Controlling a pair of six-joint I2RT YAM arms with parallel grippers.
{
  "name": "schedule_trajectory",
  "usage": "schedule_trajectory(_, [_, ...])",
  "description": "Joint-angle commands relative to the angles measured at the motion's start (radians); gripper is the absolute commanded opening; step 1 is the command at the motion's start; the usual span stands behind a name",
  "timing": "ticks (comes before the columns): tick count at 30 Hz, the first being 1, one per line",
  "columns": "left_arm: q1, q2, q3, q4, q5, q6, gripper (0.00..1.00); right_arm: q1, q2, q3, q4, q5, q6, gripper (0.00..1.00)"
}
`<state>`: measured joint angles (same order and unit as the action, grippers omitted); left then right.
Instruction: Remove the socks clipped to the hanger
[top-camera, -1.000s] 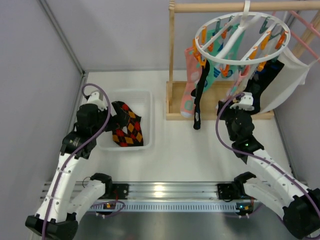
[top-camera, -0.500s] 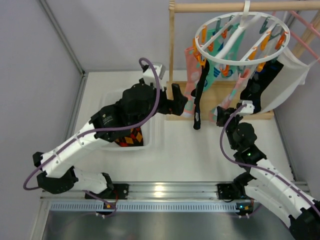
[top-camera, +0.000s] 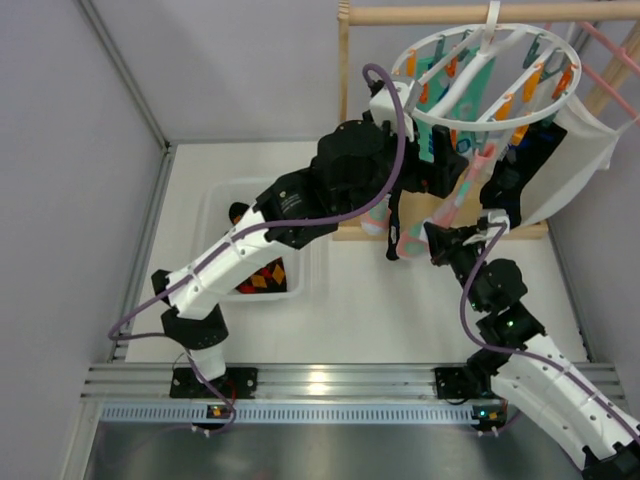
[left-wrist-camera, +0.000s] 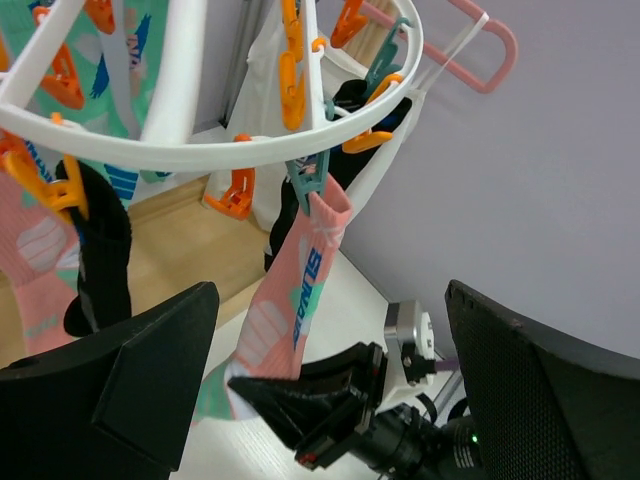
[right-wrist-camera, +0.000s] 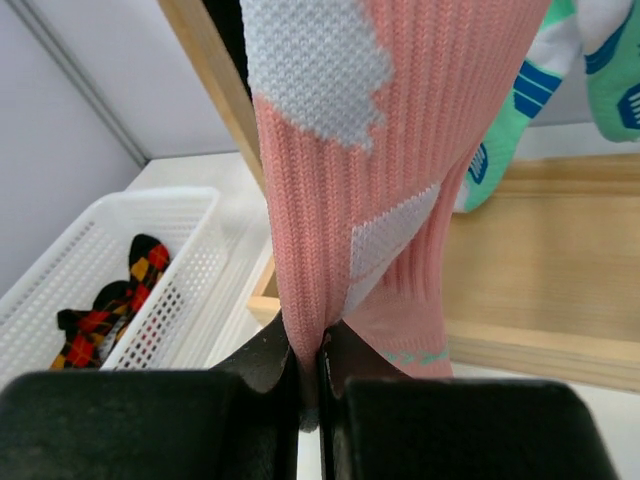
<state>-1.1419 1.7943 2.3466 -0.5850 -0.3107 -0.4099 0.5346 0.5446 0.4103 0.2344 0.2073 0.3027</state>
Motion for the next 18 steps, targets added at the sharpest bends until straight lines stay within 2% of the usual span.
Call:
schedule_trajectory(1, [-0.005, 0.057, 0.051, 0.083, 0.032, 0.039, 0.99, 0.019, -0.035, -0.008, -0.04, -0.092, 0.039, 0.0])
schedule_trajectory(3, [-0.005, 0.088, 0.052, 0.167, 0.044, 0.049, 0.99, 0.019, -0.063, -0.013, -0.05, -0.109, 0.041, 0.0])
schedule_trajectory(10, [-0.005, 0.157, 0.053, 0.287, 0.036, 0.077, 0.97, 0.019, -0.075, 0.002, -0.093, -0.12, 0.027, 0.0])
schedule_trajectory(14, [-0.002, 0.185, 0.054, 0.338, 0.012, 0.098, 0.89, 0.018, -0.087, 0.012, -0.107, -0.131, 0.029, 0.0])
schedule_trajectory(15, [-0.001, 0.192, 0.057, 0.349, 0.01, 0.103, 0.81, 0.018, -0.092, 0.012, -0.107, -0.135, 0.029, 0.0])
schedule_trajectory(16, [0.002, 0.201, 0.059, 0.35, 0.012, 0.102, 0.77, 0.019, -0.095, 0.013, -0.107, -0.137, 0.026, 0.0])
schedule_trajectory(18, [0.016, 0.211, 0.069, 0.349, 0.007, 0.083, 0.75, 0.019, -0.103, 0.012, -0.113, -0.131, 0.023, 0.0])
